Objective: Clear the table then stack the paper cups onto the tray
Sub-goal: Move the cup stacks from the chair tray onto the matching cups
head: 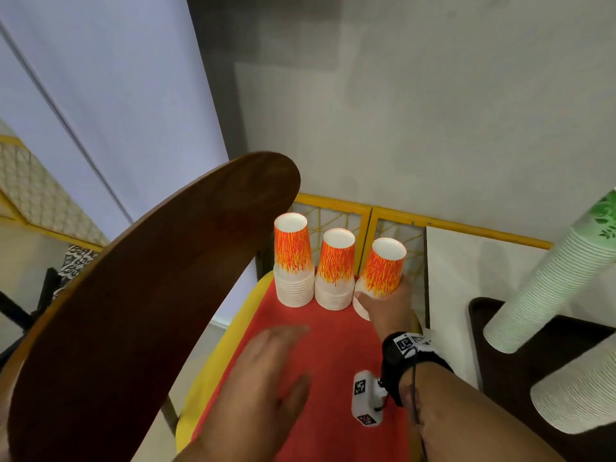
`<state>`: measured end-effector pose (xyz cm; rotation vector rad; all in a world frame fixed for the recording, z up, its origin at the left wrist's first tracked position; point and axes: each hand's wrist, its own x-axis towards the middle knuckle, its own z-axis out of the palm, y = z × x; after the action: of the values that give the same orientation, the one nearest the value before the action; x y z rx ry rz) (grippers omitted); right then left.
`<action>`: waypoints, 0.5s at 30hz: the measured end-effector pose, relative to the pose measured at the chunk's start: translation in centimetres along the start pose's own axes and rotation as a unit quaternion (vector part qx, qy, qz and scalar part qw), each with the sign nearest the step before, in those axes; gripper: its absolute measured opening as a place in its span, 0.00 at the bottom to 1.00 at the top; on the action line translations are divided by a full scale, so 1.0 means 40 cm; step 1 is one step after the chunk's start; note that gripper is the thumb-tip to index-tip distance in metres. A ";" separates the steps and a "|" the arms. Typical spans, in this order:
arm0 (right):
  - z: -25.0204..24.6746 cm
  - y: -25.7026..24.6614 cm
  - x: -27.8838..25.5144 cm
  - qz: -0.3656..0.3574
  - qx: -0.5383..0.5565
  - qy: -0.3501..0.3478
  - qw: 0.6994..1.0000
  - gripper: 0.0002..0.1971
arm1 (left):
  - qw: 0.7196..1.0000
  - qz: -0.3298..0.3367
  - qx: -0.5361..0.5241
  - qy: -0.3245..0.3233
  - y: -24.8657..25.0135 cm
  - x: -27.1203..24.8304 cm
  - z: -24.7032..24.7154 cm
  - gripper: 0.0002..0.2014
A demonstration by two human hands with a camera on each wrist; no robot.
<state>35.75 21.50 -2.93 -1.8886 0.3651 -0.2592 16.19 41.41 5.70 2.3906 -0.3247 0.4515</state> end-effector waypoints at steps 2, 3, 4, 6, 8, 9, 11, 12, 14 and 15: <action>-0.004 0.009 0.005 0.002 0.008 -0.006 1.000 0.36 | 0.997 -0.029 -0.042 0.057 0.035 0.141 0.023 0.30; -0.007 0.011 0.004 0.000 0.011 -0.011 1.000 0.36 | 0.994 -0.056 -0.071 0.068 0.044 0.209 0.044 0.32; -0.010 0.012 0.001 0.000 0.016 -0.015 1.000 0.35 | 0.992 -0.081 -0.076 0.066 0.051 0.274 0.068 0.34; -0.013 0.020 -0.003 -0.003 0.016 -0.012 1.000 0.36 | 0.990 -0.117 -0.065 0.051 0.025 0.373 0.130 0.38; -0.024 0.026 -0.013 -0.010 0.011 -0.008 1.000 0.37 | 0.989 -0.131 -0.052 0.037 0.002 0.436 0.169 0.41; -0.031 0.028 -0.018 -0.012 0.005 -0.010 1.000 0.35 | 0.988 -0.145 -0.048 0.033 -0.012 0.461 0.190 0.43; -0.043 0.030 -0.028 -0.019 0.003 -0.020 1.000 0.31 | 0.984 -0.174 -0.037 0.013 -0.036 0.492 0.224 0.44; -0.047 0.028 -0.034 -0.027 0.002 -0.025 0.999 0.30 | 0.983 -0.181 -0.027 0.005 -0.044 0.499 0.238 0.44; -0.049 0.032 -0.038 -0.047 -0.007 -0.024 0.999 0.30 | 0.981 -0.192 -0.031 0.014 -0.057 0.505 0.260 0.41; -0.051 0.036 -0.040 -0.055 -0.010 -0.023 0.998 0.31 | 0.978 -0.200 -0.042 0.027 -0.060 0.501 0.267 0.40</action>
<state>33.35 19.86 -3.61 -1.9336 0.2336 -0.2876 37.74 33.90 4.75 2.2782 0.1599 0.3071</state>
